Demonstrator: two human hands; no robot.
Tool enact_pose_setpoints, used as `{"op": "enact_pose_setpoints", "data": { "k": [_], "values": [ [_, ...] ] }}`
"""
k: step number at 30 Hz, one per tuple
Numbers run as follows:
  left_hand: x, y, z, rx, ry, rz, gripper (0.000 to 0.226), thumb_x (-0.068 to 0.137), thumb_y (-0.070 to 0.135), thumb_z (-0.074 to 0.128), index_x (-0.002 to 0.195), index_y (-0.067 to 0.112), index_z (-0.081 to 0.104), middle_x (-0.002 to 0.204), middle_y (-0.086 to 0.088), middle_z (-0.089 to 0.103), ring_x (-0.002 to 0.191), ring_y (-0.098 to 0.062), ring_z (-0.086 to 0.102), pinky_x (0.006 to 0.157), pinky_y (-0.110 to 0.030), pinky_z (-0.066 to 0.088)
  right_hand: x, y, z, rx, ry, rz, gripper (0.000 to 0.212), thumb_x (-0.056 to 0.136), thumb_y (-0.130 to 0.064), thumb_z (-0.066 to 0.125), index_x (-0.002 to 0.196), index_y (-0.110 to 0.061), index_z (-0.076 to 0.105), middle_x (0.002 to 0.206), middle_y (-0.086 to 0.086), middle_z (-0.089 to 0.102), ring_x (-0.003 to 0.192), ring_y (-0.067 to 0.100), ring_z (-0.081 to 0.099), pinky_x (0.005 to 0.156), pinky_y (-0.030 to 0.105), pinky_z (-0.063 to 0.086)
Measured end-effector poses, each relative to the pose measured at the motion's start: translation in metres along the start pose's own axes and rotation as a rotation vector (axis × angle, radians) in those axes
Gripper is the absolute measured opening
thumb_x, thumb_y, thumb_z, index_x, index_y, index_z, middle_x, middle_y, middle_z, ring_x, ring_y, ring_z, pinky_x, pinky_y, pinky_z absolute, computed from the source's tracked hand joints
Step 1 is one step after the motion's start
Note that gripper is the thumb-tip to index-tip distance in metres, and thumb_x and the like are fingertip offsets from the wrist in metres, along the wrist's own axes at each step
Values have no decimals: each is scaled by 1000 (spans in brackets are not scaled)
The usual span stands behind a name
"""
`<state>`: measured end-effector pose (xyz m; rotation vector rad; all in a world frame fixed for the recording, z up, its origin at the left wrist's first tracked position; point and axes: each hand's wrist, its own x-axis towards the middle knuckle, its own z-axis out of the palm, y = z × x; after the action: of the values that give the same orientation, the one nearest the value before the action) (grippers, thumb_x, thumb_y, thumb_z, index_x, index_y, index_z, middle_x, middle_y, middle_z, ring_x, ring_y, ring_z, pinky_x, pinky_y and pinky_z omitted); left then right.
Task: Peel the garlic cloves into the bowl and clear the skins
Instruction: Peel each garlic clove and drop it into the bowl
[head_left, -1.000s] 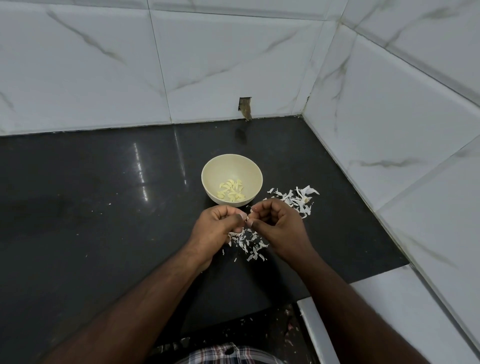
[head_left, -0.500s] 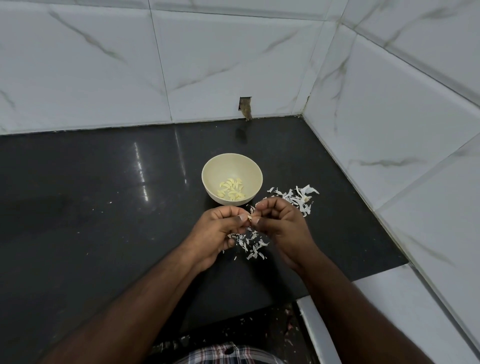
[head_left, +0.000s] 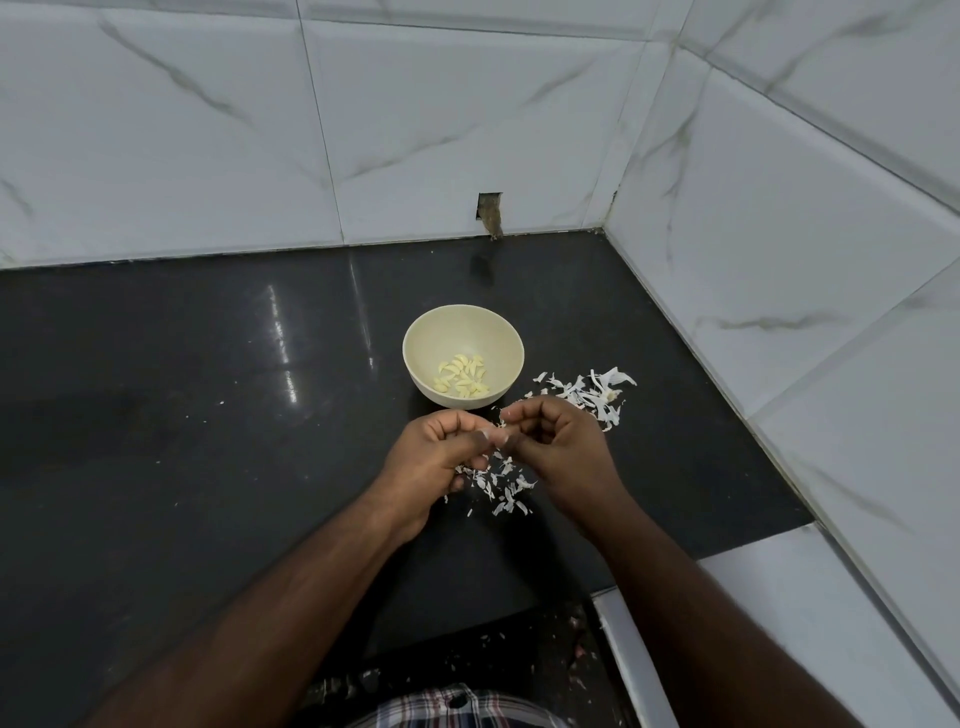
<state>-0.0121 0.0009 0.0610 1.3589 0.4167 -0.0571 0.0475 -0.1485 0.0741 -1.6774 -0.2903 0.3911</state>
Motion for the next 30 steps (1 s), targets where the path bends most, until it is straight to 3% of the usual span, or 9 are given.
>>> {"op": "enact_pose_setpoints", "data": {
  "k": [6,12,18,23,27,30],
  "values": [
    [-2,-2,-1,8,-5,20,3,91,11,69,90,12,72,73,1,67,64,-6,58,54,-22,36,-1,2,-2,124,-53,89,19,88,9,66,104,-1,66,77,6,67,63,10,61,60,21,50],
    [-3,-2,1,17,39,20,5,92,13,68,89,14,71,72,0,70,66,-8,59,56,-23,38,-1,3,3,251,-70,170,18,96,7,54,109,-3,62,85,12,66,72,15,63,67,26,52],
    [-3,-3,0,16,49,12,7,94,16,66,89,14,71,72,2,68,66,-8,59,57,-24,38,-2,2,0,149,-45,121,20,89,6,67,106,-5,64,76,8,69,65,14,62,60,23,51],
    [-2,1,-1,13,87,10,13,94,11,62,85,16,69,75,0,66,68,-13,59,53,-23,36,-1,3,-6,195,-33,163,14,96,4,56,103,-4,65,85,9,73,74,17,67,64,25,54],
    [8,15,-9,82,219,116,15,92,6,61,84,16,68,74,-3,65,61,-12,55,47,-17,36,1,7,-19,-26,75,138,6,96,-10,64,93,-9,69,79,6,73,65,12,64,55,21,49],
    [23,30,-17,255,338,210,10,94,12,62,86,15,69,77,-1,68,61,-10,57,56,-19,46,2,17,-30,-410,77,120,16,87,-8,68,82,-22,74,76,-2,74,62,6,66,58,25,54]
  ]
}}
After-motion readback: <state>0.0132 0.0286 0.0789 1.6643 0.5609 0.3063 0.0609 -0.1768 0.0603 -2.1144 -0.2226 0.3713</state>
